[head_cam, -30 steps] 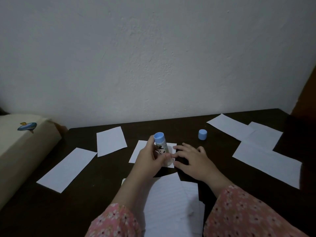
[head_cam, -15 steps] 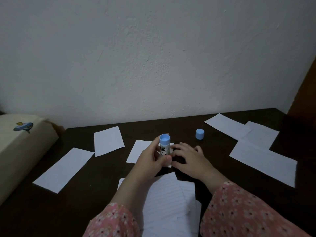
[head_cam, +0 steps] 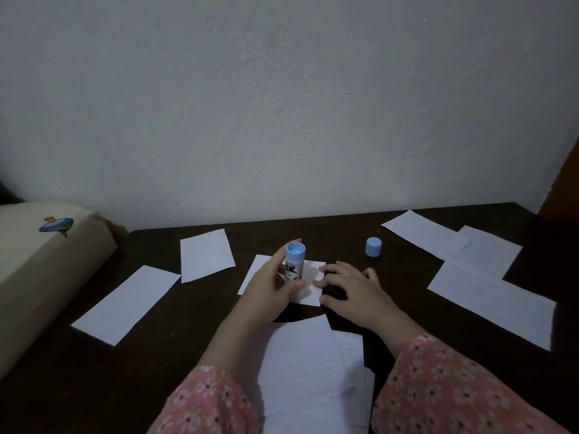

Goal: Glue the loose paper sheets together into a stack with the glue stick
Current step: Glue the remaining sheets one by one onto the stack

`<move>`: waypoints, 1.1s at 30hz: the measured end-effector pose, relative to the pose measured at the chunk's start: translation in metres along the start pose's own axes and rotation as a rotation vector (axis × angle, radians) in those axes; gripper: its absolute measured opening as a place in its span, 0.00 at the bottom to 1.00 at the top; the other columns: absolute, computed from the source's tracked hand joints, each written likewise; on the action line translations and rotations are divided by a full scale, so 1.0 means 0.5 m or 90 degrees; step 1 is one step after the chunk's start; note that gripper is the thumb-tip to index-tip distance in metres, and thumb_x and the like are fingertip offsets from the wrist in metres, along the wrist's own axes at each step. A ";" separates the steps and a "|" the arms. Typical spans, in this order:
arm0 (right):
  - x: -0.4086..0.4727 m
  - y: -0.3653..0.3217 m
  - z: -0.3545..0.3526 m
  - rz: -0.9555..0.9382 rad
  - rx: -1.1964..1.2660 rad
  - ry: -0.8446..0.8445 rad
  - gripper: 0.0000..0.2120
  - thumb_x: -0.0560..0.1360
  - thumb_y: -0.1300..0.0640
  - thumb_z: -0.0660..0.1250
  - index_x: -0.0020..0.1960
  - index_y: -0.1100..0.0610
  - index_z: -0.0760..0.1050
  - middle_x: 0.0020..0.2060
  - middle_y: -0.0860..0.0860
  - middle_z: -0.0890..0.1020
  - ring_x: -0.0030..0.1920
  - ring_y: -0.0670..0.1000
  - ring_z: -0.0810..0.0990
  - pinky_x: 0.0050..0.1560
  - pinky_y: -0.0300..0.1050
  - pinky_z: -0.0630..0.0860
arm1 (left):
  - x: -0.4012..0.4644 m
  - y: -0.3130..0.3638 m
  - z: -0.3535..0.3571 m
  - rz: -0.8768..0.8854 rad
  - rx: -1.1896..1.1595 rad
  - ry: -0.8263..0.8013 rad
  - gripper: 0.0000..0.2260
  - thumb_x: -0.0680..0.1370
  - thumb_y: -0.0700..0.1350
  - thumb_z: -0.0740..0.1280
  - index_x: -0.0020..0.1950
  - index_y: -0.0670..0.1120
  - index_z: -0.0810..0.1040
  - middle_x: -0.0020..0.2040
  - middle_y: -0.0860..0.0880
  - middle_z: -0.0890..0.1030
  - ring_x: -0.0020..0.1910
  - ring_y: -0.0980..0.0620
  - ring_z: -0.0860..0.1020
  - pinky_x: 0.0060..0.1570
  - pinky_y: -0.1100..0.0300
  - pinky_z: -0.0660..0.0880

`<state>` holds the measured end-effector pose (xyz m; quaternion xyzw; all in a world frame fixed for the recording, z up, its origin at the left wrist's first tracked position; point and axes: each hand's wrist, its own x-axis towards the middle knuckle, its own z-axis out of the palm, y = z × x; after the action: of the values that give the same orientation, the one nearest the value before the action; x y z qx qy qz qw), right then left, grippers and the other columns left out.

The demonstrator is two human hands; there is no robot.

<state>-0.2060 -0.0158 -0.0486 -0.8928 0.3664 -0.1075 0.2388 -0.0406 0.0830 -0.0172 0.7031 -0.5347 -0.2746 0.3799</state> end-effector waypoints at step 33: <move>-0.004 0.001 0.007 -0.002 -0.011 0.023 0.13 0.79 0.44 0.60 0.63 0.38 0.72 0.71 0.34 0.63 0.75 0.39 0.51 0.73 0.56 0.44 | -0.021 -0.088 -0.120 -0.208 -0.482 0.450 0.23 0.78 0.47 0.67 0.71 0.49 0.65 0.56 0.48 0.78 0.50 0.51 0.78 0.46 0.58 0.74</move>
<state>-0.2066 -0.0135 -0.0520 -0.8935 0.3700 -0.1207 0.2241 0.0280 0.1135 -0.0202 0.6404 -0.1216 -0.2501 0.7159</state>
